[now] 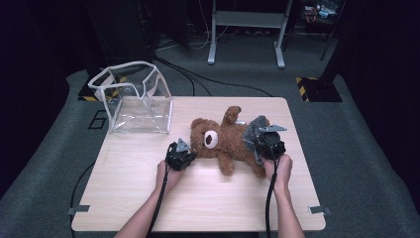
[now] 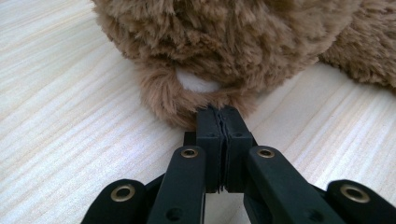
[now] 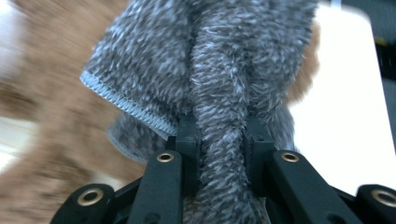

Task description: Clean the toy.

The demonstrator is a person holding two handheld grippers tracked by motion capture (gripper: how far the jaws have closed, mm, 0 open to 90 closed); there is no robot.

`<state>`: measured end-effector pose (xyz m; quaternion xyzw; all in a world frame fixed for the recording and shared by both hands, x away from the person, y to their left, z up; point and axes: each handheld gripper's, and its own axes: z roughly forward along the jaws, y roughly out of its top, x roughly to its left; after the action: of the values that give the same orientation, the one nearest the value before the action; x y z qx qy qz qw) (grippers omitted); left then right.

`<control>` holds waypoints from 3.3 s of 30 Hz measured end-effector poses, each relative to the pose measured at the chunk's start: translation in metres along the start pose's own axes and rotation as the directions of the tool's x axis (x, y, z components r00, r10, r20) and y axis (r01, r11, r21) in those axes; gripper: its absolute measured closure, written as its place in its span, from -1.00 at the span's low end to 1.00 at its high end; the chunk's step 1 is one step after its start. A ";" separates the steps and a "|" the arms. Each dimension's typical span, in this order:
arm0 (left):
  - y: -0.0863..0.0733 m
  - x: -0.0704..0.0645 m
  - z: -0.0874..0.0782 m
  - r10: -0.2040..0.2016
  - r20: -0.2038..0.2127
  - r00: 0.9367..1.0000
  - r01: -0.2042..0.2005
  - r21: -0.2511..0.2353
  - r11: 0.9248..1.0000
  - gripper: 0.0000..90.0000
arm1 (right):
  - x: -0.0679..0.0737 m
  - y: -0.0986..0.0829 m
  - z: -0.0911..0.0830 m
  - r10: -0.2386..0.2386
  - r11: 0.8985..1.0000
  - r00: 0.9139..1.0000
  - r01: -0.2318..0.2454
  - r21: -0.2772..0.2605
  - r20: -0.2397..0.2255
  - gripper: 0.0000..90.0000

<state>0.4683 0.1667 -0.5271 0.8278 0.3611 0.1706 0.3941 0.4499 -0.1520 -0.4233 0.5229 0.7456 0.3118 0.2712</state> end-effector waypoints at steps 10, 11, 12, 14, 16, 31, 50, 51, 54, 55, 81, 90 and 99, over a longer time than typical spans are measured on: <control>0.000 0.000 -0.001 0.004 0.004 1.000 -0.004 0.008 1.000 0.96 | 0.081 0.019 0.008 -0.162 0.986 0.981 0.159 -0.040 -0.110 0.61; 0.000 0.000 0.000 0.009 -0.002 1.000 -0.008 0.005 1.000 0.96 | 0.087 0.017 0.011 -0.172 0.985 0.979 0.170 -0.028 -0.107 0.61; 0.000 0.000 0.000 0.002 -0.002 1.000 -0.002 0.001 1.000 0.96 | 0.092 0.015 0.016 -0.183 0.983 0.978 0.183 -0.010 -0.099 0.61; 0.000 0.000 -0.001 0.001 0.004 1.000 -0.001 0.006 1.000 0.96 | 0.095 0.010 0.022 -0.214 0.976 0.973 0.215 0.007 -0.081 0.61; 0.000 0.000 0.000 -0.004 0.006 1.000 0.004 0.006 1.000 0.96 | 0.093 0.004 0.022 -0.191 0.982 0.978 0.191 -0.003 -0.085 0.61; 0.000 0.000 0.000 0.002 0.003 1.000 -0.002 0.005 1.000 0.96 | 0.022 -0.035 0.000 -0.077 0.996 0.997 0.078 0.041 -0.025 0.61; 0.000 0.000 0.000 0.001 0.004 1.000 -0.001 0.005 1.000 0.96 | -0.011 0.008 0.019 -0.002 0.999 0.999 0.004 0.050 -0.045 0.63; 0.000 0.000 0.000 0.001 0.004 1.000 -0.001 0.005 1.000 0.96 | -0.012 0.007 0.024 -0.004 0.999 0.999 0.006 0.054 -0.041 0.64; 0.000 0.000 0.000 -0.001 0.000 1.000 0.001 0.002 1.000 0.96 | -0.018 0.007 0.033 0.012 0.996 0.999 -0.008 0.088 -0.041 0.65; 0.000 0.000 0.000 -0.003 0.000 1.000 0.003 0.002 1.000 0.96 | -0.019 0.006 0.035 0.003 0.995 0.999 0.000 0.104 -0.032 0.65; 0.000 0.000 0.000 -0.004 0.001 1.000 0.004 0.003 1.000 0.96 | -0.043 0.001 -0.002 0.073 0.997 0.994 -0.073 0.002 -0.082 0.64; 0.000 0.000 0.000 -0.001 0.000 1.000 0.001 0.002 1.000 0.96 | -0.034 0.000 0.042 0.088 0.989 0.994 -0.080 0.123 -0.062 0.65; 0.000 0.000 0.000 -0.003 0.001 1.000 0.003 0.003 1.000 0.96 | -0.052 -0.022 0.064 0.088 0.957 0.996 -0.087 0.275 0.008 0.65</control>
<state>0.4685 0.1668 -0.5270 0.8278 0.3624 0.1694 0.3933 0.4991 -0.1956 -0.4776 0.5874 0.7583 0.2178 0.1803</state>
